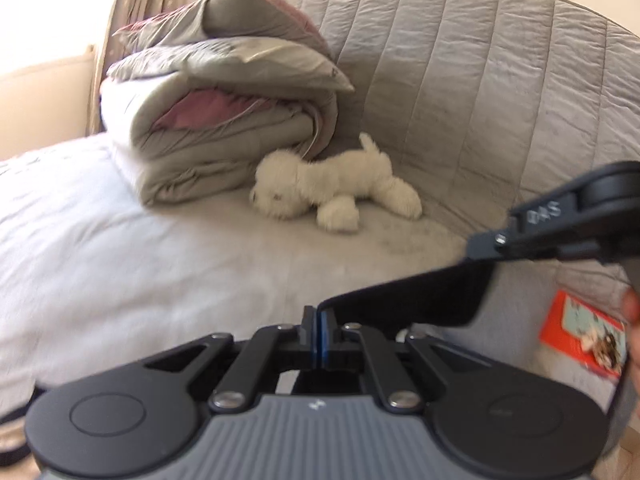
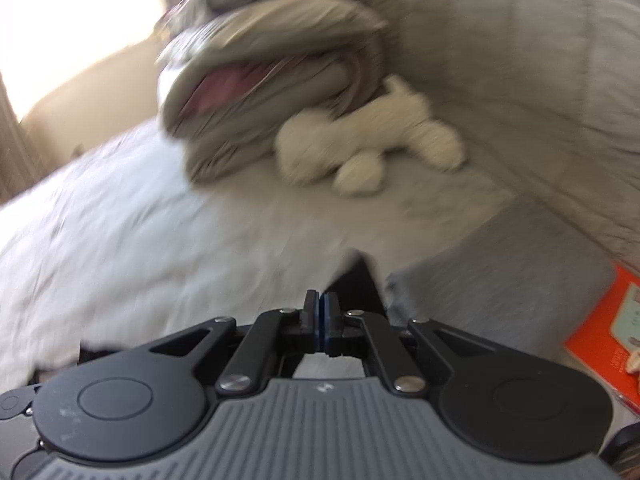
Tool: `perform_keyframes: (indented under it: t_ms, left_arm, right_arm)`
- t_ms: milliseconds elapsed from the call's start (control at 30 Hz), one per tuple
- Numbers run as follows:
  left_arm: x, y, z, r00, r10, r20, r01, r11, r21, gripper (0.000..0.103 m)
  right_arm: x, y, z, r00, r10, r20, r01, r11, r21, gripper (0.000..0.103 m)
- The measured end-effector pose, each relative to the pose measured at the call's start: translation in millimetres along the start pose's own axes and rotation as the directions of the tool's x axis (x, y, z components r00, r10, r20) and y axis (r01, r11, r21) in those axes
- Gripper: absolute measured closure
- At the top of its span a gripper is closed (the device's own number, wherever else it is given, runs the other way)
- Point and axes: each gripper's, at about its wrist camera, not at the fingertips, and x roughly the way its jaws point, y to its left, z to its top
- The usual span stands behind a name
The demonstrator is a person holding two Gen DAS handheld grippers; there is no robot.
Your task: Fold clothes
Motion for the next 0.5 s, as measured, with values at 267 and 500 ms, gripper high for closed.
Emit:
perform_keyframes:
  t_ms: [267, 500]
  left_arm:
    - [76, -13, 16, 0.999, 0.050, -0.002, -0.050, 0.998, 0.038, 0.101]
    - [147, 11, 14, 0.990, 0.134, -0.054, -0.135, 0.991, -0.023, 0.101]
  right_arm:
    - [27, -17, 24, 0.986, -0.150, 0.077, 0.139, 0.982, 0.128, 0.102]
    - [79, -29, 26, 0.982, -0.185, 0.026, 0.177, 0.967, 0.183, 0.102]
